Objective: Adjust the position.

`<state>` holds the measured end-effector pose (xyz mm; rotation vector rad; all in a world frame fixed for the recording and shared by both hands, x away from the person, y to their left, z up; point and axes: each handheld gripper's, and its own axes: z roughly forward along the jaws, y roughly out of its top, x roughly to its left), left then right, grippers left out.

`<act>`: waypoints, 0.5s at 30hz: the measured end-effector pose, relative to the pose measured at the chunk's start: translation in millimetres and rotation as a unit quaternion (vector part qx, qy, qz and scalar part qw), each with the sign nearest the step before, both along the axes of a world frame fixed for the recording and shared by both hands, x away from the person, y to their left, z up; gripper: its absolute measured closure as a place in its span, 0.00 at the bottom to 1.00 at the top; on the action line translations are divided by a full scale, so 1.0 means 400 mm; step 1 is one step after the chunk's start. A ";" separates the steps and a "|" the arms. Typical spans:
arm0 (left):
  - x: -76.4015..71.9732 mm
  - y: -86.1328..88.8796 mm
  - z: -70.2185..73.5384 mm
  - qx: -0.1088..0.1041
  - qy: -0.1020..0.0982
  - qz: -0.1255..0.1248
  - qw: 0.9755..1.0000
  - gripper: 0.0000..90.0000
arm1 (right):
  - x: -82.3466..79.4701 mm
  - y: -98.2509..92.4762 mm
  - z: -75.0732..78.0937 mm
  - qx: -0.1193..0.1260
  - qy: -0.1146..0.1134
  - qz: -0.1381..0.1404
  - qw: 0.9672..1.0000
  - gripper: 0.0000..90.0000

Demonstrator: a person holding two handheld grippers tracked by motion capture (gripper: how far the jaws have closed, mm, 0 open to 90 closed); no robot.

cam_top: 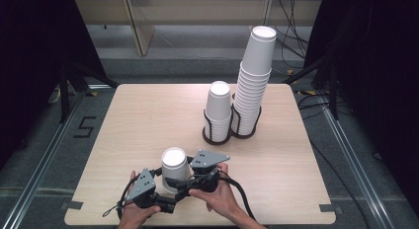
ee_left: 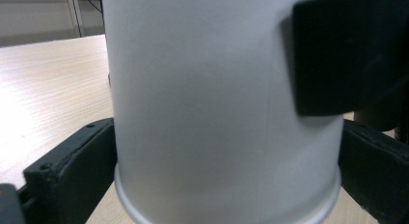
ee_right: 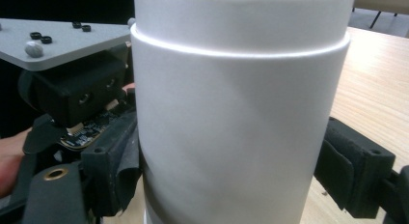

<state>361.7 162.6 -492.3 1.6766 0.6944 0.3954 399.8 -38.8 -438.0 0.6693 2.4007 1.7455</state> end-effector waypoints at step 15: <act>-0.004 -0.002 0.000 0.015 -0.008 -0.005 1.000 0.07 | -0.007 0.008 -0.002 -0.019 0.007 0.002 1.000 0.17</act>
